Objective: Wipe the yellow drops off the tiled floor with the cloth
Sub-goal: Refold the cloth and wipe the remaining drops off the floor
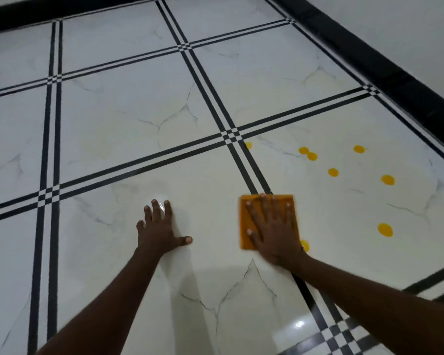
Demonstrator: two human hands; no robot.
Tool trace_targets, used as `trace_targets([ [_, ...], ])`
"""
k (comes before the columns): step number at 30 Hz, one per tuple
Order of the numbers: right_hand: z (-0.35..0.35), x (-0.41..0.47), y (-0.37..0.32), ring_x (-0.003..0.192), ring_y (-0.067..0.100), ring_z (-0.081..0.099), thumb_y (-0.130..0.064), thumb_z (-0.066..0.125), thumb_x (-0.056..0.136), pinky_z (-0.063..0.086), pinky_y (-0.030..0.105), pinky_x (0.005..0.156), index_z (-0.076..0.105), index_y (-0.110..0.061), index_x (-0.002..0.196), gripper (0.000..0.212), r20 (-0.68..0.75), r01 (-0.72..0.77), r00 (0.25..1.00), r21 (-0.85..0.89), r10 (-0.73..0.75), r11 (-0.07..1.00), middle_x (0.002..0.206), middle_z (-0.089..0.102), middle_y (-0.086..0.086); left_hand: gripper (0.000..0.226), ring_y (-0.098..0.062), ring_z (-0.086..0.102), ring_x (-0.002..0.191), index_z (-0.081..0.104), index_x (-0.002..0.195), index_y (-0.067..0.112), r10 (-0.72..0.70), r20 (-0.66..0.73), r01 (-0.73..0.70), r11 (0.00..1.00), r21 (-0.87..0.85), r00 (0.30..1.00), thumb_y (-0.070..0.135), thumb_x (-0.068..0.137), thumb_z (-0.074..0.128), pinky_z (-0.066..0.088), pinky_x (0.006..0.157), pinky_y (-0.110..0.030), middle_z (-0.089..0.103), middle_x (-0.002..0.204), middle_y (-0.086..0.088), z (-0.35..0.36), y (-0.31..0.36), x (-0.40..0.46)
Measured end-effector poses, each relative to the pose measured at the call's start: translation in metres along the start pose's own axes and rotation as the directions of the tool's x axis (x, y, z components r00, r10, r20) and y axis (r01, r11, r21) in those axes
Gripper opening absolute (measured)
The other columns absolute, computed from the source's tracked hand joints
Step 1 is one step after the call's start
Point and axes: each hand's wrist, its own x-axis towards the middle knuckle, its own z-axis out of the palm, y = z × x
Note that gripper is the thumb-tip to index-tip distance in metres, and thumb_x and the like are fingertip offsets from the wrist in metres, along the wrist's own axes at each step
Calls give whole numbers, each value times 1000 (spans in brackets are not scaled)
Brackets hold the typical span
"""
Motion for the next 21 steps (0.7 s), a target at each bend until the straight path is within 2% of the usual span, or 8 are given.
trace_targets([
  [4, -8, 13, -21, 159, 36, -4, -60, 21, 101, 2, 65, 124, 0, -35, 164, 71, 83, 324, 942, 9, -324, 946, 173, -4, 8, 131, -40, -7, 151, -14, 156, 18, -18, -14, 19, 999, 26, 1000, 78, 69, 64, 21, 115, -59, -18, 163, -18, -1, 3, 1],
  [6, -18, 11, -14, 159, 34, 1, -53, 29, 104, 9, 59, 126, -1, -30, 164, 71, -1, 161, 987, 108, -162, 981, 173, 0, 10, 130, -40, -4, 151, -12, 156, 17, -16, -30, 17, 999, 32, 999, 77, 70, 64, 23, 114, -59, -14, 164, -18, 1, 3, -1],
  [8, -25, -5, -1, 155, 37, 23, -41, 44, 104, 23, 55, 123, 7, -18, 165, 75, -124, -132, 978, 259, 169, 957, 168, 23, 18, 128, -41, -2, 151, -10, 157, 15, -20, -42, 21, 999, 34, 999, 74, 72, 65, 25, 113, -59, -11, 163, -20, 2, 9, -4],
  [10, -31, -20, 11, 125, 41, 55, -30, 57, 99, 42, 54, 105, 30, -4, 157, 68, -222, -312, 900, 275, 376, 909, 134, 61, 24, 125, -42, -1, 151, -9, 157, 13, -28, -43, 30, 999, 29, 999, 71, 75, 66, 25, 113, -59, -10, 163, -22, 1, 15, -7],
  [12, -34, -21, 14, 99, 39, 62, -27, 63, 95, 46, 50, 89, 51, 0, 140, 54, -250, -352, 881, 225, 403, 909, 105, 70, 22, 121, -43, -1, 150, -9, 157, 11, -36, -37, 37, 999, 27, 999, 68, 78, 64, 26, 113, -59, -10, 163, -23, 1, 19, -10],
  [16, -44, 0, -15, 99, 36, 67, -37, 64, 97, 46, 48, 95, 60, -7, 115, 36, 16, -467, 875, 298, 485, 833, 107, 71, 14, 116, -44, -2, 150, -9, 156, 10, -47, -31, 48, 999, 21, 998, 65, 82, 62, 25, 113, -60, -10, 162, -25, 3, 21, -14],
  [19, -51, 21, -20, 108, 37, 67, -33, 72, 91, 52, 48, 98, 60, -6, 116, 39, 297, -677, 722, 488, 625, 551, 111, 69, 13, 116, -44, -5, 150, -12, 156, 9, -50, -7, 50, 998, 27, 999, 64, 84, 61, 22, 113, -60, -14, 161, -26, 2, 21, -13],
  [21, -66, 29, -15, 101, 35, 69, -26, 73, 87, 55, 42, 87, 65, -3, 105, 30, 361, -679, 707, 588, 608, 440, 101, 70, 14, 116, -44, -7, 150, -13, 155, 10, -52, 2, 52, 998, 20, 999, 65, 84, 60, 20, 114, -60, -16, 161, -25, 2, 21, -12],
])
